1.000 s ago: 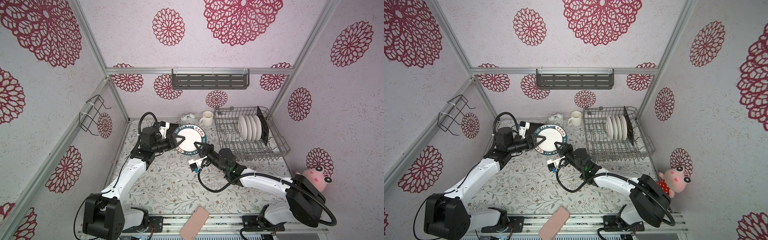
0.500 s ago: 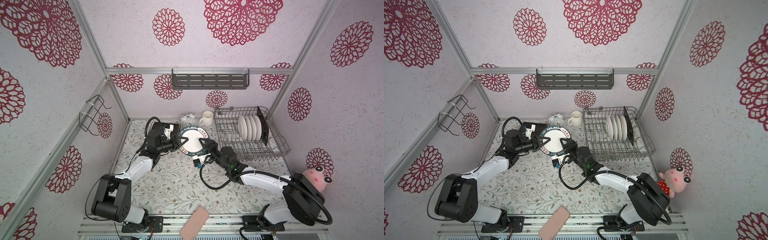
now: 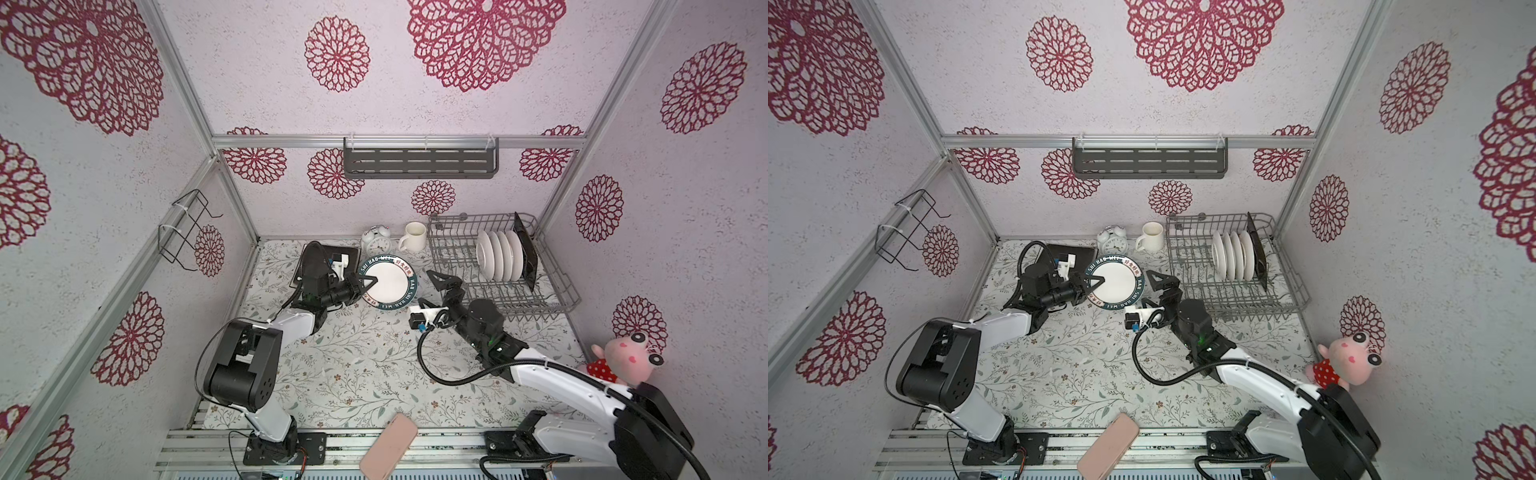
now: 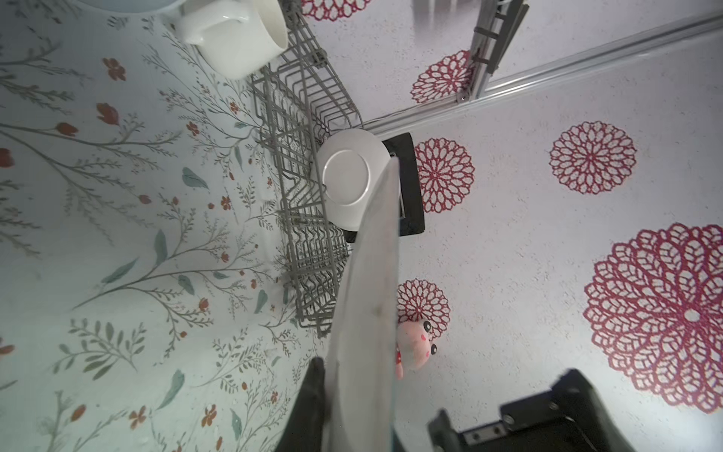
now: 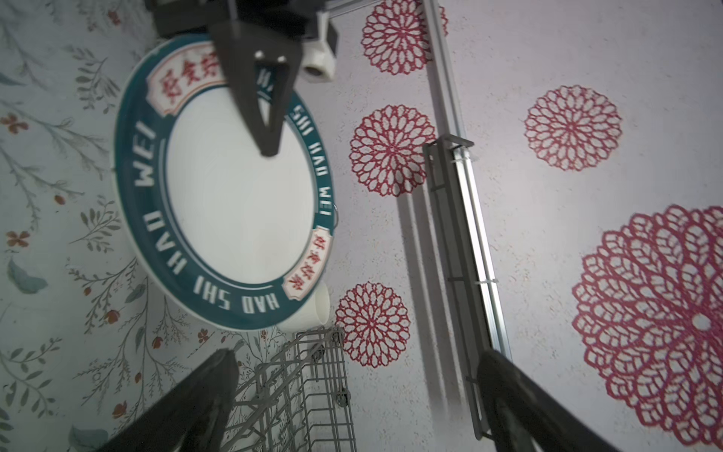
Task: Unload the plates from the dish rack
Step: Place a plate at the center of the table.
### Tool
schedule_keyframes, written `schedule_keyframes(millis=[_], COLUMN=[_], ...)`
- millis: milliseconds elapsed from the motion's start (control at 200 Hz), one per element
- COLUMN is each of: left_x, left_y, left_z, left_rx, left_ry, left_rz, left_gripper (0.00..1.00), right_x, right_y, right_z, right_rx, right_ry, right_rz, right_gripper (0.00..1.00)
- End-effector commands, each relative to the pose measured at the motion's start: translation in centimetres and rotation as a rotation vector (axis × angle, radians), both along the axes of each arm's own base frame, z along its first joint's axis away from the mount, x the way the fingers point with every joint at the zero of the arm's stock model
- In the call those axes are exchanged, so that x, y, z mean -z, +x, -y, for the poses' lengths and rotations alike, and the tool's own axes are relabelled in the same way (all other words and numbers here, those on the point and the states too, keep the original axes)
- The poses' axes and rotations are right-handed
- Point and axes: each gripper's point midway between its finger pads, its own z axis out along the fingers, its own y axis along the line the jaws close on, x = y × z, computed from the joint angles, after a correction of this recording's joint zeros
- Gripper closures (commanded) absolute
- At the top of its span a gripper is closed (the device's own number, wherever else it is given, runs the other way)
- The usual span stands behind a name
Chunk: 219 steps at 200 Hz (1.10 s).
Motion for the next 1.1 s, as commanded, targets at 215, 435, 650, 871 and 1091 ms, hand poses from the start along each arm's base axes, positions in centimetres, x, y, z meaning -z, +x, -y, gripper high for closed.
schedule_keyframes(millis=[215, 435, 650, 871, 1091], left_x=[6.3, 10.1, 13.1, 13.9, 15.6], left_y=[-0.1, -1.6, -3.3, -3.1, -1.9], left_z=[-0.8, -1.0, -1.7, -0.6, -0.1], left_rx=[-0.080, -0.077, -0.069, -0.048, -0.076], left_ry=[0.023, 0.071, 0.146, 0.170, 0.179], left_rz=[-0.073, -0.140, -0.194, -0.200, -0.240], left_gripper=[1.00, 1.00, 1.00, 1.00, 1.00], right_x=[-6.2, -5.6, -5.0, -4.9, -4.8], right_y=[-0.5, 0.3, 1.2, 1.7, 1.7], right_z=[6.8, 7.1, 6.4, 6.2, 6.4], right_rx=[0.113, 0.133, 0.126, 0.130, 0.141], right_ry=[0.445, 0.460, 0.462, 0.462, 0.458], right_rz=[-0.073, -0.062, -0.067, -0.067, -0.073], right_gripper=[0.02, 0.02, 0.02, 0.02, 0.02])
